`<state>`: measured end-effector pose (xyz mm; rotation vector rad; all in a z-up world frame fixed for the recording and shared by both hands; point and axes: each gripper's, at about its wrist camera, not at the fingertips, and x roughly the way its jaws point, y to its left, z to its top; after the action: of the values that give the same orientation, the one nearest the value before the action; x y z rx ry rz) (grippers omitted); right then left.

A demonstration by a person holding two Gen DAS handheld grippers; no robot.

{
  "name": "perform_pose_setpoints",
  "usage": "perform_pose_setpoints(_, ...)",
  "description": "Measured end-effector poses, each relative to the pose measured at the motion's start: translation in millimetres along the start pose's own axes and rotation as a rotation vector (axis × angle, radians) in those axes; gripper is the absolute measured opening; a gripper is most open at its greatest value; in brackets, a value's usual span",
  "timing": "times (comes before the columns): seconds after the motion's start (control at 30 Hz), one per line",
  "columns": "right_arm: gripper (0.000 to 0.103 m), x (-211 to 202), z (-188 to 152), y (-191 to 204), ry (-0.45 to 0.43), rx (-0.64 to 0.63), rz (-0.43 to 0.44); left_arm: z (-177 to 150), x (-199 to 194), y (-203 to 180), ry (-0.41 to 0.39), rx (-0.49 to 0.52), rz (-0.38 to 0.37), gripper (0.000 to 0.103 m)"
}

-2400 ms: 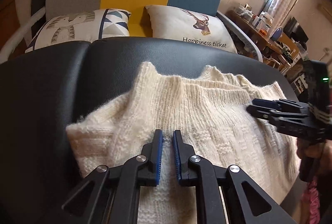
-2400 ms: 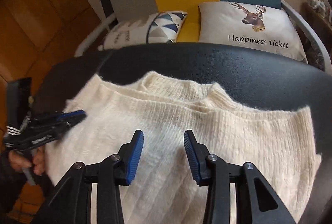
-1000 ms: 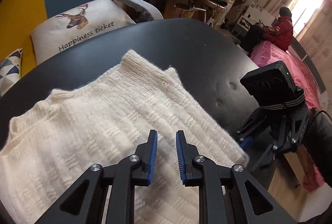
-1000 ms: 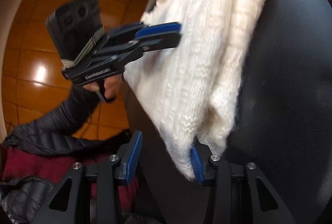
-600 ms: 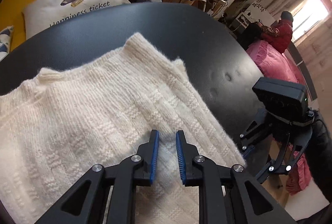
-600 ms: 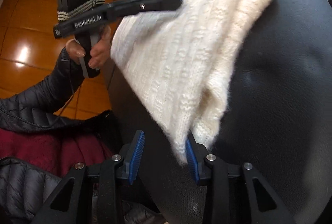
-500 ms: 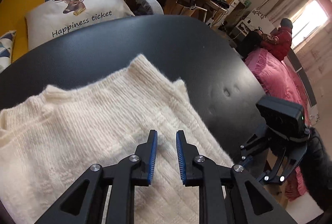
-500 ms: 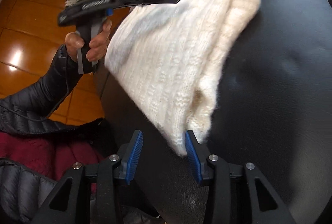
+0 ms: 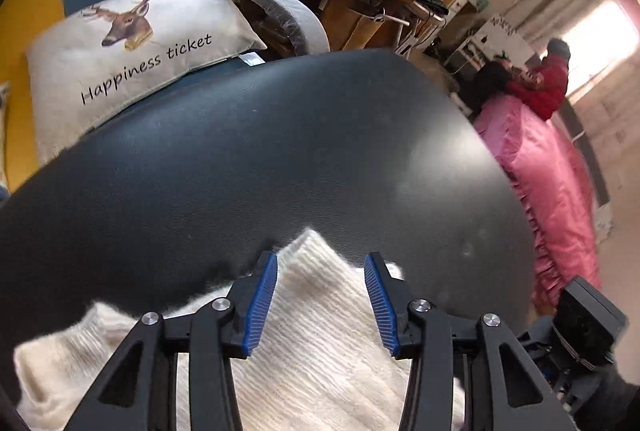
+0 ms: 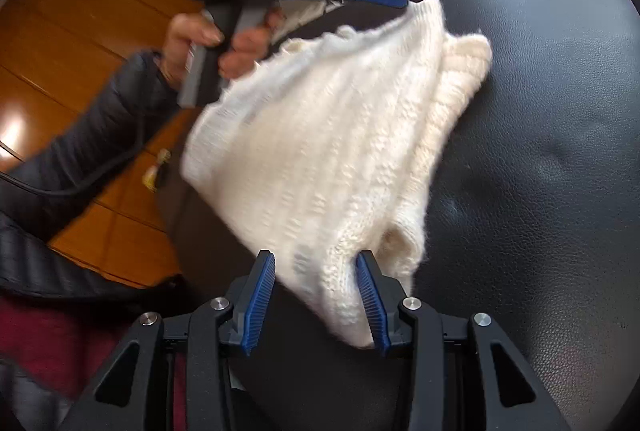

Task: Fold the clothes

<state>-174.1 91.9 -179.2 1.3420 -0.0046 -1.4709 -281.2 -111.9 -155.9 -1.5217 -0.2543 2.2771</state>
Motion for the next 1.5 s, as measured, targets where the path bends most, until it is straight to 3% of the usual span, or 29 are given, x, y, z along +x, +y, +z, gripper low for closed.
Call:
perform_pose_setpoints(0.03,0.042,5,-2,4,0.030,-0.010,-0.038,1,3,-2,0.011,0.020,0.008,0.038)
perform_pose_setpoints(0.07,0.042,4,-2,10,0.028,-0.034,-0.055,2,6,-4,0.013,0.041,0.018,0.005)
perform_pose_setpoints(0.13,0.042,5,-6,18,0.040,-0.068,-0.084,2,2,-13,-0.029,0.075,0.015,0.000)
perform_pose_setpoints(0.27,0.042,11,-15,23,0.036,-0.094,-0.057,5,9,-21,-0.087,0.095,0.073,0.000)
perform_pose_setpoints(0.37,0.039,5,-18,10,0.003,-0.019,-0.003,9,21,-22,-0.094,0.078,0.122,0.000)
perform_pose_setpoints(0.43,0.039,3,-22,6,-0.014,0.001,0.022,11,15,-13,-0.075,0.019,0.043,0.000)
perform_pose_setpoints(0.5,0.039,1,-24,4,-0.024,0.008,0.032,10,-3,-8,-0.092,0.024,0.015,0.002)
perform_pose_setpoints(0.63,0.039,-3,-23,3,-0.024,0.011,0.028,-1,-23,-4,-0.038,0.183,0.059,0.033)
perform_pose_setpoints(0.8,0.039,-3,-24,5,-0.022,0.019,0.020,-18,-4,-1,0.082,0.267,0.048,0.040)
perform_pose_setpoints(0.9,0.039,1,-24,7,-0.022,0.009,0.010,-30,10,-6,0.120,0.310,0.079,0.037)
perform_pose_setpoints(0.93,0.039,3,-24,8,-0.021,0.002,0.005,-33,8,-9,0.084,0.334,0.114,0.014)
perform_pose_setpoints(0.97,0.039,3,-24,9,-0.020,-0.008,-0.003,-34,5,-11,0.053,0.339,0.116,0.000)
perform_pose_setpoints(1.17,0.039,7,-25,17,-0.002,-0.028,-0.019,-27,-15,-15,-0.092,0.310,0.098,0.000)
perform_pose_setpoints(1.3,0.039,7,-26,13,-0.011,-0.010,0.003,-22,-25,-8,-0.080,0.276,0.098,0.000)
perform_pose_setpoints(1.4,0.039,6,-25,12,-0.011,-0.008,0.007,-29,-33,5,-0.028,0.270,0.103,0.002)
perform_pose_setpoints(1.43,0.039,6,-26,12,-0.011,-0.008,0.005,-34,-34,8,-0.006,0.263,0.094,0.007)
perform_pose_setpoints(1.5,0.039,6,-26,13,-0.012,-0.005,0.002,-38,-30,12,0.037,0.264,0.085,0.029)
